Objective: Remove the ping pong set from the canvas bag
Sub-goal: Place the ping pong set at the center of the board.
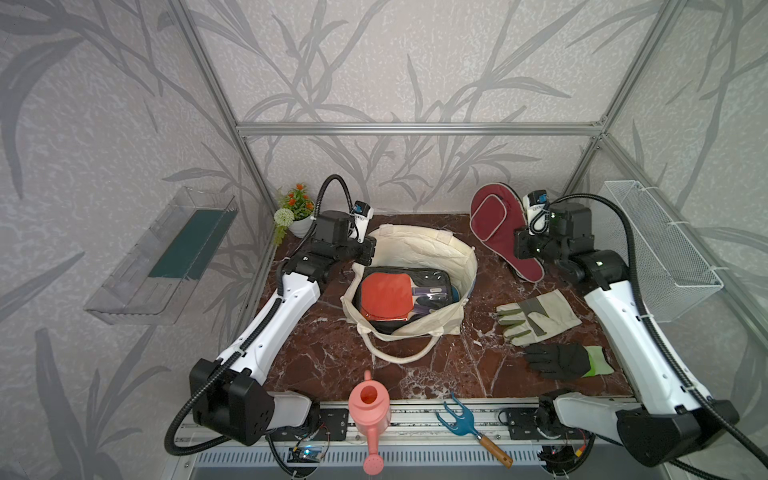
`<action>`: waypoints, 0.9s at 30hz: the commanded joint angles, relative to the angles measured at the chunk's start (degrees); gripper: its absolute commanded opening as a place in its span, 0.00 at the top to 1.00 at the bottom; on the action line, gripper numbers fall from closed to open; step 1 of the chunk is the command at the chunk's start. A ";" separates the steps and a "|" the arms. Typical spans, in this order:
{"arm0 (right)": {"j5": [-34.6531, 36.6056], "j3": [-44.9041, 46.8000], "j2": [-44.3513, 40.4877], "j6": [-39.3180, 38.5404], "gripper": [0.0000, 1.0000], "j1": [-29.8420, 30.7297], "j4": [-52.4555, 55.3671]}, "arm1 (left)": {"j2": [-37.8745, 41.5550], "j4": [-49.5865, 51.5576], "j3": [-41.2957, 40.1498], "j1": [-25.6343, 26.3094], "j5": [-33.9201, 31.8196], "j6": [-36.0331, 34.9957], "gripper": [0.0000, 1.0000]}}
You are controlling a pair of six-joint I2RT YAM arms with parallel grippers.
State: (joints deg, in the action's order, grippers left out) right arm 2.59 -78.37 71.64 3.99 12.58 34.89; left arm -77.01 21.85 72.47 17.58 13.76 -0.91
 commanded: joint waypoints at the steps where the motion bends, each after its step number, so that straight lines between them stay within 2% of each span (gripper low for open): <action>1: 1.27 1.84 0.44 5.56 1.00 -1.20 -14.79 | 1.39 -3.35 0.87 0.12 1.41 -0.52 1.00; 8: -2.02 9.01 9.60 13.26 1.00 -1.97 -28.44 | 0.56 -2.73 0.52 0.21 0.99 -0.69 1.00; 15: -7.48 9.41 21.16 24.93 1.00 -4.43 -38.93 | 0.22 -2.82 -0.63 0.17 1.14 0.47 1.00; 20: -9.64 10.98 25.83 30.91 1.00 -6.06 -47.01 | 0.10 -4.21 -1.34 0.17 1.20 0.84 1.00; 27: -13.47 10.41 35.79 37.33 1.00 -8.87 -49.58 | -0.22 -4.64 -1.67 0.17 0.60 0.38 1.00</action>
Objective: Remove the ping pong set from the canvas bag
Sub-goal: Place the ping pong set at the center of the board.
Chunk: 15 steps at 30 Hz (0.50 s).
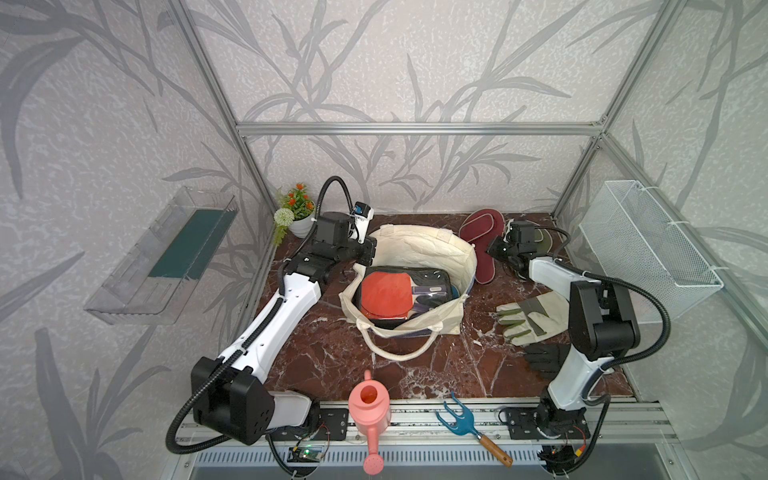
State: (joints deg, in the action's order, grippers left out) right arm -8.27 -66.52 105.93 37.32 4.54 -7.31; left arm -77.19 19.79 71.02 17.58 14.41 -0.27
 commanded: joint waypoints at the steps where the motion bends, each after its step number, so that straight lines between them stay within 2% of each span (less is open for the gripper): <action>1: -2.72 -1.74 2.62 4.28 1.00 -0.97 -7.21 | -0.21 -2.74 -0.23 0.17 0.09 -0.20 1.00; 9: -5.53 -5.73 11.01 6.53 1.00 -3.02 -4.24 | -2.47 -2.74 0.62 0.17 0.34 0.03 1.00; 15: -7.09 -10.11 15.07 4.49 1.00 -4.17 1.54 | -3.43 -2.54 1.48 0.17 -0.05 -0.71 1.00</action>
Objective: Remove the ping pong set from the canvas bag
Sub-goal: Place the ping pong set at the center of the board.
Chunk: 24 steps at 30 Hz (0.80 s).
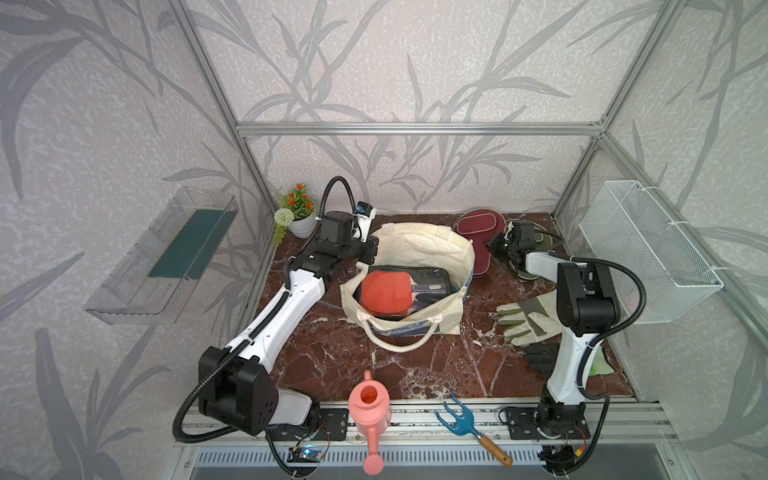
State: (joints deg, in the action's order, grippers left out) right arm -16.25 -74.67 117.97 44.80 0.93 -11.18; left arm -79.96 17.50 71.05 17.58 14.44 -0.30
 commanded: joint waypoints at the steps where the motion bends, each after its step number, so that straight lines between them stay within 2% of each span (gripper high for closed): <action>1: 0.59 -2.80 3.72 -3.41 1.00 -0.73 6.62 | -0.82 -0.18 1.63 0.17 -0.09 -0.74 1.00; 15: -4.22 -11.68 10.89 -6.12 1.00 -3.71 17.39 | -2.33 -0.46 2.76 0.17 0.06 -1.07 1.00; 21: -4.50 -13.47 11.23 -7.83 0.76 -3.92 19.93 | -2.55 0.07 3.00 0.15 -0.02 -1.19 1.00; 24: -4.44 -14.39 10.53 -10.43 0.54 -3.92 21.40 | -2.31 0.27 2.99 0.19 -0.20 -1.20 1.00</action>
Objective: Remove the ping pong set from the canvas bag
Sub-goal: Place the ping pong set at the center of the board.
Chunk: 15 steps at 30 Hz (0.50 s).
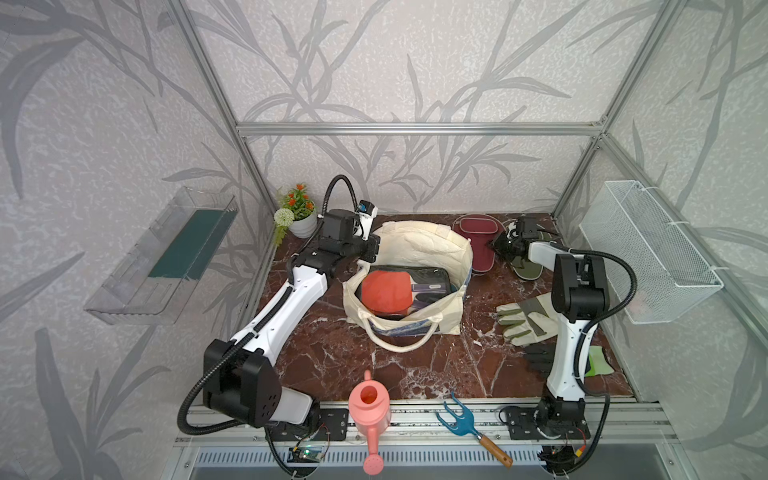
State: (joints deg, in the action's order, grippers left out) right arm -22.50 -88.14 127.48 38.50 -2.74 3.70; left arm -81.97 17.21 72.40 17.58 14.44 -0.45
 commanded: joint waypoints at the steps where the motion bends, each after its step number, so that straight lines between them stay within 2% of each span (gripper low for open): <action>1: 1.85 -1.19 0.64 -4.79 0.46 -0.25 6.91 | -0.19 0.50 1.58 0.17 -0.26 -1.10 1.00; 4: 2.01 -1.94 -0.86 -6.85 0.26 -0.25 8.64 | 0.15 0.63 1.51 0.17 -0.38 -1.27 1.00; 8: 2.59 -2.14 -3.70 -9.41 0.09 -0.25 11.08 | 0.70 0.53 1.55 0.17 -0.49 -1.49 1.00; 11: 3.27 -0.98 -6.84 -10.54 0.00 -0.24 12.20 | 1.04 0.44 1.80 0.17 -0.18 -1.57 1.00; 15: 3.62 2.00 -11.26 -11.23 0.01 -0.23 11.81 | 1.32 0.34 2.23 0.17 -0.19 -1.85 1.00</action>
State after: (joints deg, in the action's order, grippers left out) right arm -19.84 -87.50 121.56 29.12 -2.90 13.67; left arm -81.95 17.52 72.62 17.58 14.39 -0.54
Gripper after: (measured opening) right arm 0.990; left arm 0.064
